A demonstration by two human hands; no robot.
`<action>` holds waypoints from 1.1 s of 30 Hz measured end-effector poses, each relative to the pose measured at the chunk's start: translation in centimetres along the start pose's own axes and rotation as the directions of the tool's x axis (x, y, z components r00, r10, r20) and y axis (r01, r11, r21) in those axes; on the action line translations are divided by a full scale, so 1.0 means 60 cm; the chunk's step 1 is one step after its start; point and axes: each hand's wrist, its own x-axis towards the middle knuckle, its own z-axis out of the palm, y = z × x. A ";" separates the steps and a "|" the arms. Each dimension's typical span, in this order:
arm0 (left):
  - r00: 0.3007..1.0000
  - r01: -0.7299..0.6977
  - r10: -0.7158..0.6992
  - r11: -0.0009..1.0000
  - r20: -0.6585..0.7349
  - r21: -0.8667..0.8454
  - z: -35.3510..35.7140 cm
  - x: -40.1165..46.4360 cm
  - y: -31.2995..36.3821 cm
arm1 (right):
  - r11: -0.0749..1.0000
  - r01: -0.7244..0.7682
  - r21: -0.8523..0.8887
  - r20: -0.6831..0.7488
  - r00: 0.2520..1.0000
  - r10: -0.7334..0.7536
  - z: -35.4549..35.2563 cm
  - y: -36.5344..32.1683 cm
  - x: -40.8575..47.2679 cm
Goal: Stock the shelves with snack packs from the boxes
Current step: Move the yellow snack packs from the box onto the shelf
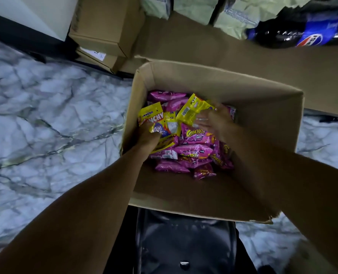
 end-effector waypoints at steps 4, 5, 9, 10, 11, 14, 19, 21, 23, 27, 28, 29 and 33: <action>0.991 0.045 -0.057 0.994 -0.117 -0.100 0.032 0.046 -0.012 | 0.995 -0.067 -0.069 0.060 0.996 0.072 0.015 -0.006 0.071; 0.991 0.039 -0.055 0.992 -0.125 -0.122 0.042 0.053 -0.013 | 0.992 -0.098 -0.083 0.073 0.992 0.105 0.011 0.000 0.083; 0.982 -0.002 -0.025 0.990 -0.187 -0.143 0.059 0.082 -0.030 | 0.992 -0.107 -0.069 -0.010 0.994 0.107 0.011 0.039 0.111; 0.978 -0.003 -0.027 0.990 -0.208 -0.143 0.054 0.086 -0.038 | 0.994 -0.107 -0.030 -0.040 0.994 0.105 0.017 0.051 0.108; 0.975 -0.003 -0.030 0.989 -0.221 -0.146 0.048 0.090 -0.047 | 0.992 -0.123 0.019 -0.062 0.990 0.124 0.024 0.062 0.100; 0.973 -0.007 -0.031 0.987 -0.229 -0.163 0.036 0.086 -0.062 | 0.973 -0.177 0.149 -0.134 0.971 0.197 0.026 0.102 0.075; 0.994 0.022 -0.044 0.975 -0.096 -0.220 0.044 0.042 -0.051 | 0.993 -0.088 -0.073 -0.427 0.903 0.049 -0.025 0.155 0.035; 0.996 0.058 -0.073 0.971 -0.054 -0.231 0.045 0.014 -0.052 | 0.995 -0.075 -0.065 -0.385 0.922 0.045 -0.046 0.167 0.009; 0.995 0.103 -0.103 0.965 0.014 -0.240 0.039 -0.015 -0.055 | 0.997 -0.074 -0.011 -0.318 0.946 0.066 -0.064 0.176 -0.023; 0.982 0.146 -0.114 0.962 0.148 -0.231 0.009 -0.064 -0.062 | 0.995 -0.055 0.087 -0.168 0.983 0.069 -0.079 0.182 -0.087; 0.982 0.139 -0.107 0.967 0.157 -0.211 0.001 -0.076 -0.060 | 0.994 -0.057 0.090 -0.143 0.987 0.070 -0.082 0.180 -0.103; 0.982 0.130 -0.099 0.972 0.163 -0.195 -0.007 -0.088 -0.057 | 0.996 -0.062 0.061 -0.126 0.990 0.070 -0.084 0.176 -0.120; 0.976 0.092 -0.055 0.982 0.212 -0.168 -0.036 -0.155 -0.032 | 0.985 -0.041 -0.170 -0.043 0.999 0.034 -0.098 0.151 -0.188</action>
